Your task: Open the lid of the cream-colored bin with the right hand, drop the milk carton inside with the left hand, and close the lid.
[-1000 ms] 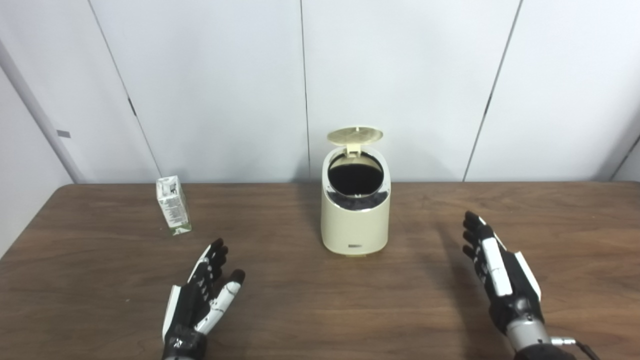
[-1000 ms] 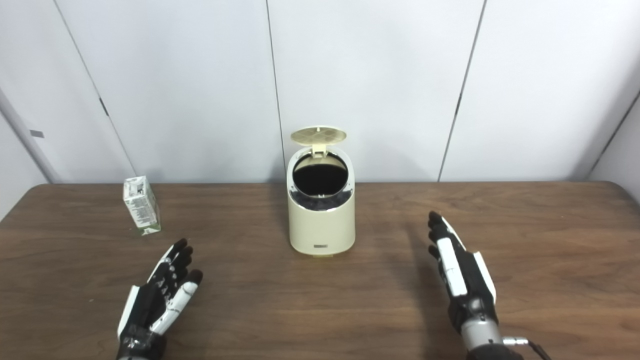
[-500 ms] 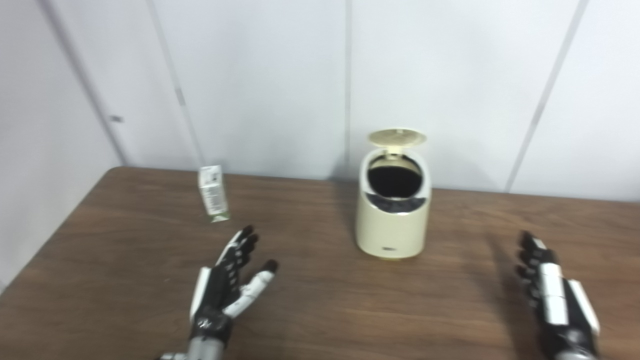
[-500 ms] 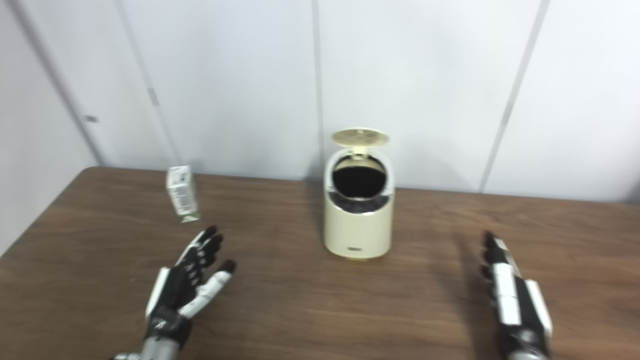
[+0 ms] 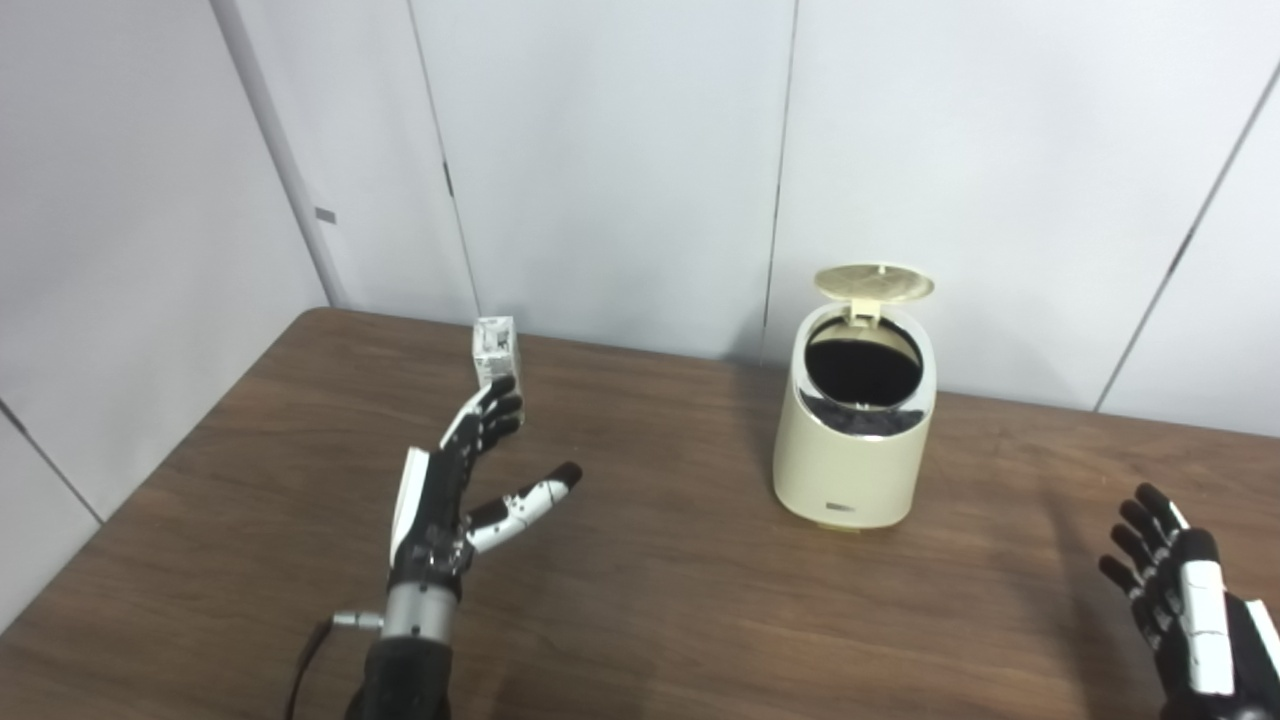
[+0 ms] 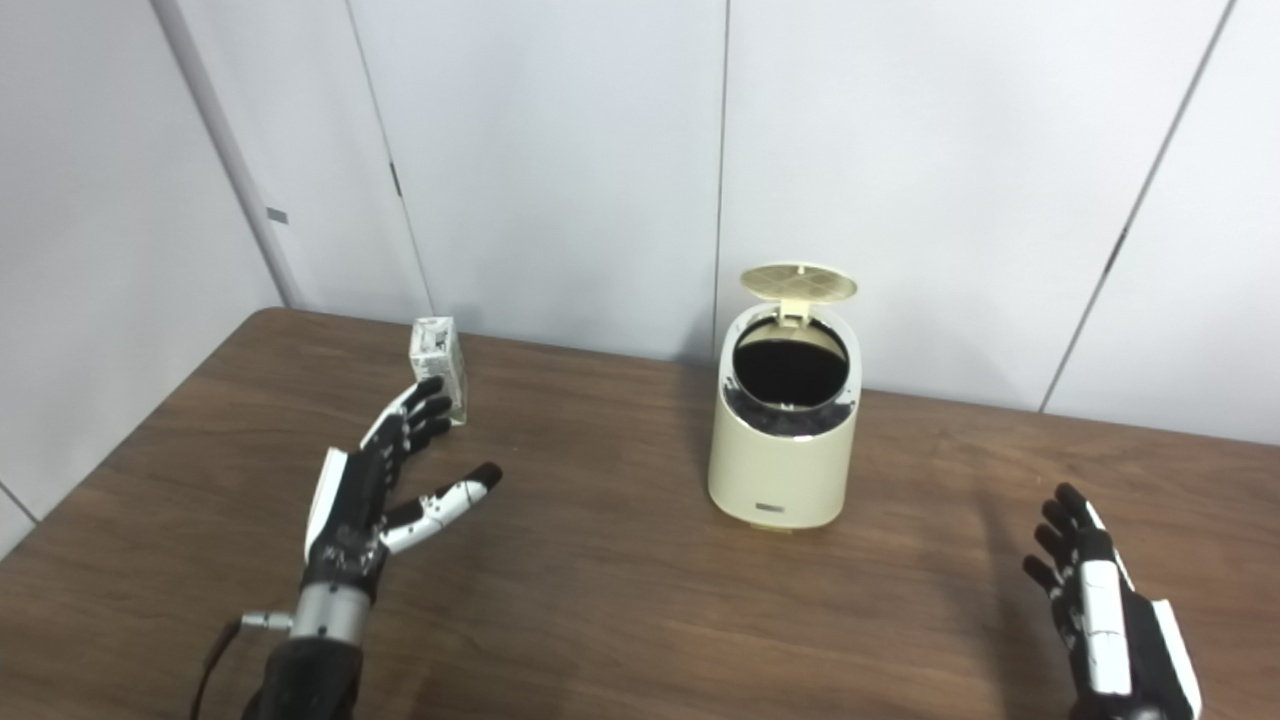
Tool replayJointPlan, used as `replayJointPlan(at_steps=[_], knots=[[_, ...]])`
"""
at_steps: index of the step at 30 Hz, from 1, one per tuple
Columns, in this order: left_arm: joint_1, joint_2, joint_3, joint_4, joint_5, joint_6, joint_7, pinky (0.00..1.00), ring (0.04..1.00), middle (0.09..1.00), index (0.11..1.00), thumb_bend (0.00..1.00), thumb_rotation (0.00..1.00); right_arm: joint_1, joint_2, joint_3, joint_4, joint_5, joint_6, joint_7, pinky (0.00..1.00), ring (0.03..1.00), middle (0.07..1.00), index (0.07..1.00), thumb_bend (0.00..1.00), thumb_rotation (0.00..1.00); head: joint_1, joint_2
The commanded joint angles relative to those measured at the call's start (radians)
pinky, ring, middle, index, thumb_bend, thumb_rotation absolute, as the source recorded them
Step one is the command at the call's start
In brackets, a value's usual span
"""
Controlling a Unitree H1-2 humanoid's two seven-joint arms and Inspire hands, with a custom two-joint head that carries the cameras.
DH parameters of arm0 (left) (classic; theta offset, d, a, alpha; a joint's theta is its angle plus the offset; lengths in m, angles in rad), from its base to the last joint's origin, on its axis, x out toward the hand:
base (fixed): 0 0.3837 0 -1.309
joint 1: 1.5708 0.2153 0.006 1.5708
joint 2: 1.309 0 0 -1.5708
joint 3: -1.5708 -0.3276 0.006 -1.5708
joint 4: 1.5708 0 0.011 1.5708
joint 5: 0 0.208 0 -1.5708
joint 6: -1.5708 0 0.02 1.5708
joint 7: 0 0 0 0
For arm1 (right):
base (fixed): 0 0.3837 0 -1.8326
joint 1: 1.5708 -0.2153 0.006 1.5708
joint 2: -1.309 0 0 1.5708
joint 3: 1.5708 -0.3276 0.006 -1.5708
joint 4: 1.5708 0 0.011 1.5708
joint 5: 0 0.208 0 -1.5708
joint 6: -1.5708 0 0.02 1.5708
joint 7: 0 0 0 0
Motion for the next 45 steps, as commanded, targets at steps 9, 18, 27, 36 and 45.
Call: replayJointPlan(at_steps=[9, 18, 27, 36, 45], knots=[[-0.13, 0.104, 0.049, 0.007, 0.095, 0.054, 0.04, 0.65, 0.759, 0.816, 0.877, 0.77, 0.11, -0.017, -0.007, -0.011, -0.091, 0.0, 0.038, -0.004, 0.88, 0.922, 0.927, 0.902, 0.57, 0.99, 0.021, 0.003], [-0.209, 0.183, 0.048, 0.088, 0.158, 0.032, 0.062, 0.58, 0.723, 0.796, 0.849, 0.79, 0.06, -0.018, -0.009, -0.009, -0.103, -0.004, 0.047, 0.0, 0.87, 0.92, 0.928, 0.911, 0.56, 0.98, 0.026, 0.002], [-0.274, 0.297, 0.011, 0.21, 0.154, 0.0, -0.008, 0.71, 0.844, 0.888, 0.919, 0.81, 0.04, -0.023, -0.001, -0.009, -0.125, -0.006, 0.084, -0.007, 0.89, 0.922, 0.926, 0.909, 0.54, 1.0, 0.021, 0.005], [-0.328, 0.359, -0.031, 0.319, 0.136, 0.037, -0.082, 0.84, 0.929, 0.956, 0.966, 0.92, 0.06, -0.019, 0.003, -0.007, -0.143, -0.015, 0.092, -0.012, 0.87, 0.914, 0.917, 0.896, 0.52, 0.98, 0.015, 0.009], [-0.423, 0.418, -0.064, 0.479, 0.104, 0.035, -0.156, 0.87, 0.939, 0.962, 0.987, 0.94, 0.08, -0.021, 0.015, -0.003, -0.164, -0.015, 0.112, -0.017, 0.86, 0.91, 0.913, 0.892, 0.52, 0.96, 0.008, 0.007]])
